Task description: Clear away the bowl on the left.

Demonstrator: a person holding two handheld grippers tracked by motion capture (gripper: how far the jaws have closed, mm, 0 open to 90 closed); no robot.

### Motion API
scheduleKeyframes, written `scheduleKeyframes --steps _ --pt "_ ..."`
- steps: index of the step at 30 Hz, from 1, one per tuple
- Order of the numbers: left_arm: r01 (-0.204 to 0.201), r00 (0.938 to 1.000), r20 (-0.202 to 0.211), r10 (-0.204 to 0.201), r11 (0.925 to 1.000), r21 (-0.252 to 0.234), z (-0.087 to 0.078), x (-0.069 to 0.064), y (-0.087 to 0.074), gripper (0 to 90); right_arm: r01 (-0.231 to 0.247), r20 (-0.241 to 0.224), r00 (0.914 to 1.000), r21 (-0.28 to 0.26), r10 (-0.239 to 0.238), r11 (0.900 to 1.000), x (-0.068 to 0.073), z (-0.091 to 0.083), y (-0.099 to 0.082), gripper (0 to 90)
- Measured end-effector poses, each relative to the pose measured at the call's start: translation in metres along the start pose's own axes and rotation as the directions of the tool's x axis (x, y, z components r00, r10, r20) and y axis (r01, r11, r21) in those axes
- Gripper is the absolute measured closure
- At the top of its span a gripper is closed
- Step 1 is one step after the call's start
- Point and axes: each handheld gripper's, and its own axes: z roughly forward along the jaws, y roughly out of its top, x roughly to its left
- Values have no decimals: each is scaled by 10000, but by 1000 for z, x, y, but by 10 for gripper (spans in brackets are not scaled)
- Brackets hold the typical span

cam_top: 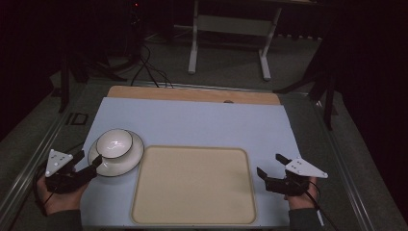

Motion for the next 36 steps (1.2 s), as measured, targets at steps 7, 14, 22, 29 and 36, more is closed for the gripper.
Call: scheduleKeyframes --steps 7,14,22,29,36 --pt "54 10000 -38 -54 10000 -62 0 1 0 384 150 -1 9999 -49 -150 9999 1 2 1 135" --pt "191 9998 -80 -191 9998 -61 0 3 1 380 324 14 9995 -185 -324 9993 3 2 1 135" --pt "346 9993 -177 -344 9994 101 6 7 8 382 382 66 9993 -245 -380 9990 3 3 1 135" --pt "414 9989 -206 -411 9990 156 11 8 13 388 372 137 9992 -312 -367 9988 2 2 2 135" --pt "730 9972 -198 -726 9971 213 18 15 14 402 420 131 9990 -375 -416 9984 3 1 2 134"
